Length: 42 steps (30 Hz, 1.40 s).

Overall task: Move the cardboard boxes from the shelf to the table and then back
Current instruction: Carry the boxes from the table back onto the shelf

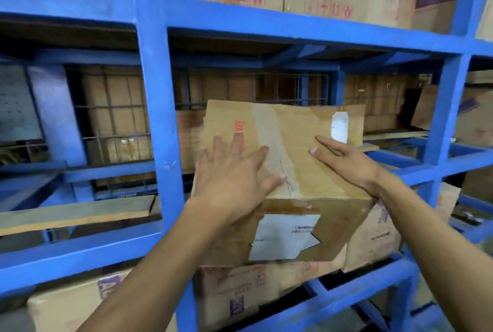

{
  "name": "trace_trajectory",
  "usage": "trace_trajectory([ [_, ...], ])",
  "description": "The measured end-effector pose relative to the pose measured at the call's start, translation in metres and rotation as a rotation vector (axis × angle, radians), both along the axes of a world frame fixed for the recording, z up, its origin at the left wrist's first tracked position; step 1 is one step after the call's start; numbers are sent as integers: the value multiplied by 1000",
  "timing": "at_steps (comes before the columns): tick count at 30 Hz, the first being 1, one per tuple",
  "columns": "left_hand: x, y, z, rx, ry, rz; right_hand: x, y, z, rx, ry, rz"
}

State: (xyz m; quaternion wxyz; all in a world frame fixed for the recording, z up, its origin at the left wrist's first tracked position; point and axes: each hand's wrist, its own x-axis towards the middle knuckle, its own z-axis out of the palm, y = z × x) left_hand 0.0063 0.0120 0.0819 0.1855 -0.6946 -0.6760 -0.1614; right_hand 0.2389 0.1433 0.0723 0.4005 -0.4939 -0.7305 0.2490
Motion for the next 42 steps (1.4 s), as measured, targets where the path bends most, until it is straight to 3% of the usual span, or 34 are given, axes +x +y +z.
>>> trace_trajectory([
  [3,17,5,-5,-129,112,-21,-11,19,23,-31,-6,96],
  [6,15,17,-3,-78,188,54,-12,28,36,-106,30,282],
  [10,6,33,9,-19,118,125,-3,32,15,-169,468,517],
  [13,8,42,16,-17,94,152,-6,29,-38,46,514,426],
  [18,13,47,14,112,144,208,-25,32,-117,11,532,401],
  [23,11,61,-5,251,233,263,-34,52,-121,44,571,373],
  [31,-10,92,-67,601,196,297,-56,65,-125,95,609,295],
  [37,-42,107,-122,620,256,321,-74,80,-136,193,564,159],
  [42,-46,112,-127,629,260,319,-73,85,-135,187,525,176],
])
